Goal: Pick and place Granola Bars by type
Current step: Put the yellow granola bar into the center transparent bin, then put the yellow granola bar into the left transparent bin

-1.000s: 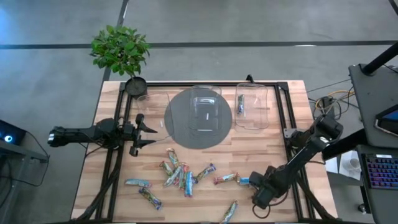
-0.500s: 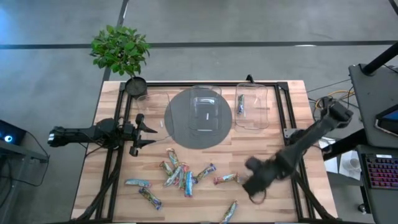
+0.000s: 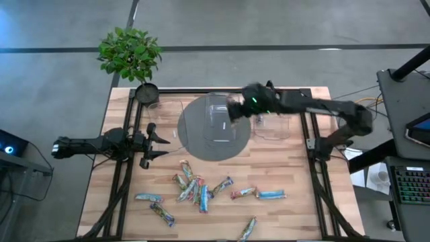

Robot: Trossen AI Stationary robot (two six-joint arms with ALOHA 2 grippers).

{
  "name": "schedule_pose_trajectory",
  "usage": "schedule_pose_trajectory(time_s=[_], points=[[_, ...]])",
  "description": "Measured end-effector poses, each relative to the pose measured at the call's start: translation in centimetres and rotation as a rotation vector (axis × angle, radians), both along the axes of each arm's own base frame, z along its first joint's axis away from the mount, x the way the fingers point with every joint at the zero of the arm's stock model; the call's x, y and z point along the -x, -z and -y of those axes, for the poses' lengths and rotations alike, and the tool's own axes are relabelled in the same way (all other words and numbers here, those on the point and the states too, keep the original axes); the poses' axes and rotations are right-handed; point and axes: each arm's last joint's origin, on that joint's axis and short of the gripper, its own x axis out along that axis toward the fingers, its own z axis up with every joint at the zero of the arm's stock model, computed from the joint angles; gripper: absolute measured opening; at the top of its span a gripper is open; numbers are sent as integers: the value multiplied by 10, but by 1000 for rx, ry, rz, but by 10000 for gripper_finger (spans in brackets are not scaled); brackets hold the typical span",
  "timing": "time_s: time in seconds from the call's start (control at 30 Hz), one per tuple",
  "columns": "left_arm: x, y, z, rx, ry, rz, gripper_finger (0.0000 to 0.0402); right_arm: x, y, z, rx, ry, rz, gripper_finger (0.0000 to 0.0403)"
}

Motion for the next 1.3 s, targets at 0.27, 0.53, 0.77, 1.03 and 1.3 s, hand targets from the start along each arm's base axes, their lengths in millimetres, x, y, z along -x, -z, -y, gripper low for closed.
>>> schedule_pose_trajectory(time_s=[0.27, 0.53, 0.77, 1.03, 1.3], points=[[0, 0, 0, 316, 9, -27, 174, -51, 44, 36, -157, -65, -81, 148], [0, -3, 0, 763, 29, -41, 174, -51, -6, -24, 150, -333, -176, 234], [0, -3, -3, 875, -63, -9, 174, 3, -17, -93, 173, -421, -504, 243], [1, -15, -9, 982, -206, 176, 174, 48, -5, -154, 79, -278, -541, 233], [6, -72, -4, 830, -200, -135, 161, 70, 32, -186, 29, -221, -624, 233]])
